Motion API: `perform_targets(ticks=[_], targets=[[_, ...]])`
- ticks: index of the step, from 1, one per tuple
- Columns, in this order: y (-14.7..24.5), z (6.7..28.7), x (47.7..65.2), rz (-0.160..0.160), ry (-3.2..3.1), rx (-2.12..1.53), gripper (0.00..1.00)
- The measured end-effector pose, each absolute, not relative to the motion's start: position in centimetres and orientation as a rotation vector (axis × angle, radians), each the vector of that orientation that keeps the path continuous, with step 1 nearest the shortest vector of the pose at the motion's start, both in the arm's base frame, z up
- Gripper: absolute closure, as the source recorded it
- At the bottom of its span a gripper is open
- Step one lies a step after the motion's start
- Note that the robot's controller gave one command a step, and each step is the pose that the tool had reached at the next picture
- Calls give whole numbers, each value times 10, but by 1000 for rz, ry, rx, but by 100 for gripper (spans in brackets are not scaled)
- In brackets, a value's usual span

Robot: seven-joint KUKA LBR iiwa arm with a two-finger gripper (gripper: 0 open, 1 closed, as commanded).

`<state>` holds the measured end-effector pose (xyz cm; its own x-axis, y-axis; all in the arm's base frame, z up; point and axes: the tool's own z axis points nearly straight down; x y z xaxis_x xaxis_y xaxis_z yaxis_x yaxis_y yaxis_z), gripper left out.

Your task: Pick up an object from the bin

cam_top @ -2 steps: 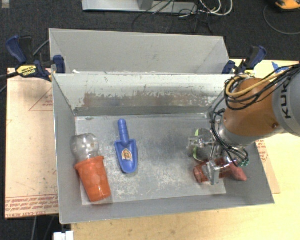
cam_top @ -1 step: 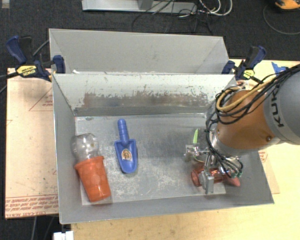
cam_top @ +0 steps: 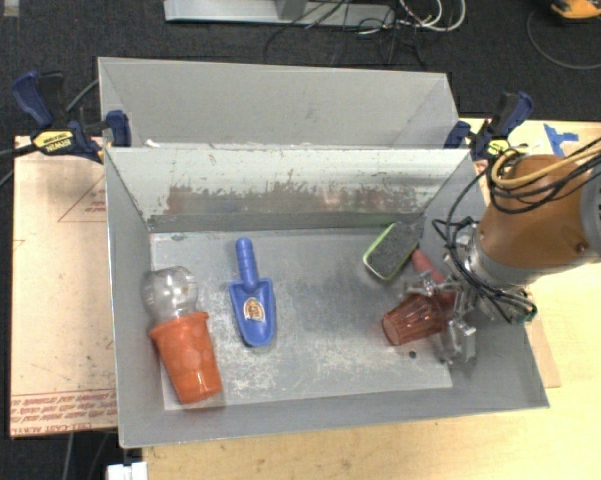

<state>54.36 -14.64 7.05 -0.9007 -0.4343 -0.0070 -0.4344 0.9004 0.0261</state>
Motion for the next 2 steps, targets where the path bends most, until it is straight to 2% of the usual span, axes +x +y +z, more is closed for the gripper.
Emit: perform_targets(ticks=[1, 2], targets=[[-122, 77, 514, 1, 3132, 118, 100], [-122, 77, 514, 1, 3132, 118, 100]])
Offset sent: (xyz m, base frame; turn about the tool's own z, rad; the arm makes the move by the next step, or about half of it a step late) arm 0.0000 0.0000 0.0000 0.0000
